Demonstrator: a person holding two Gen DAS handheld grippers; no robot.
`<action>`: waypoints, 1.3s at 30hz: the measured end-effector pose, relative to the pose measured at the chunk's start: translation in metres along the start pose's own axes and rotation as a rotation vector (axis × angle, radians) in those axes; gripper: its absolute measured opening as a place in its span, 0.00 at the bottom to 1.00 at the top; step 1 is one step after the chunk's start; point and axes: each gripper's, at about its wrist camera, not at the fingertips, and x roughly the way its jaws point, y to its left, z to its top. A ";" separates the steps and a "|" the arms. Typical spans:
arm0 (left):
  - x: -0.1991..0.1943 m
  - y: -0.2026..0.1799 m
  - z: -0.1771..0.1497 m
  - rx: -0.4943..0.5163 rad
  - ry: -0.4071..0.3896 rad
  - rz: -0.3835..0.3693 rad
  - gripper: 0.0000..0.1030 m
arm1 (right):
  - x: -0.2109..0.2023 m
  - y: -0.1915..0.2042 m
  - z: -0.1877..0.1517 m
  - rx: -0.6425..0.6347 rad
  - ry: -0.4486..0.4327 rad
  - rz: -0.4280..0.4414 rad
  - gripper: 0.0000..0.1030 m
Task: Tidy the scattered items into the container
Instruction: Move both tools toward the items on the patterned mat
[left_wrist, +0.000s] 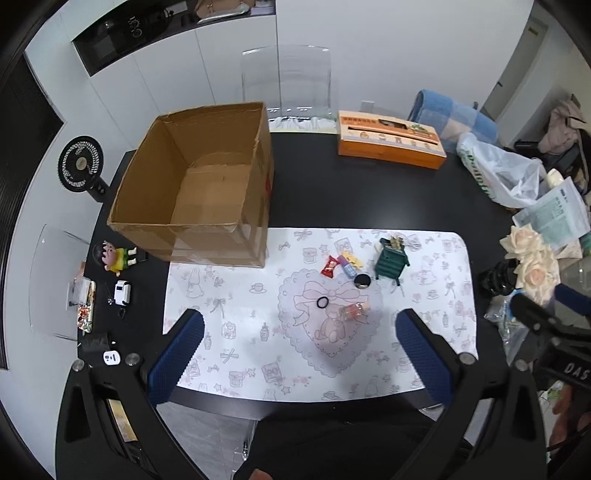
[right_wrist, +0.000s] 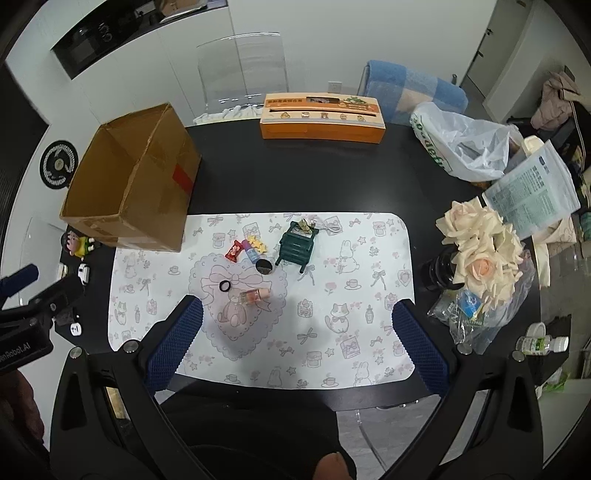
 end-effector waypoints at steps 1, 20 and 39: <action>-0.001 0.000 0.001 0.008 -0.003 0.012 1.00 | 0.000 0.001 0.000 -0.009 0.000 0.005 1.00; -0.009 -0.012 0.018 0.000 0.020 0.063 1.00 | -0.012 0.000 0.010 0.043 -0.012 0.043 1.00; -0.011 0.004 0.019 -0.036 0.035 0.075 1.00 | -0.016 0.014 0.010 0.012 -0.020 0.014 1.00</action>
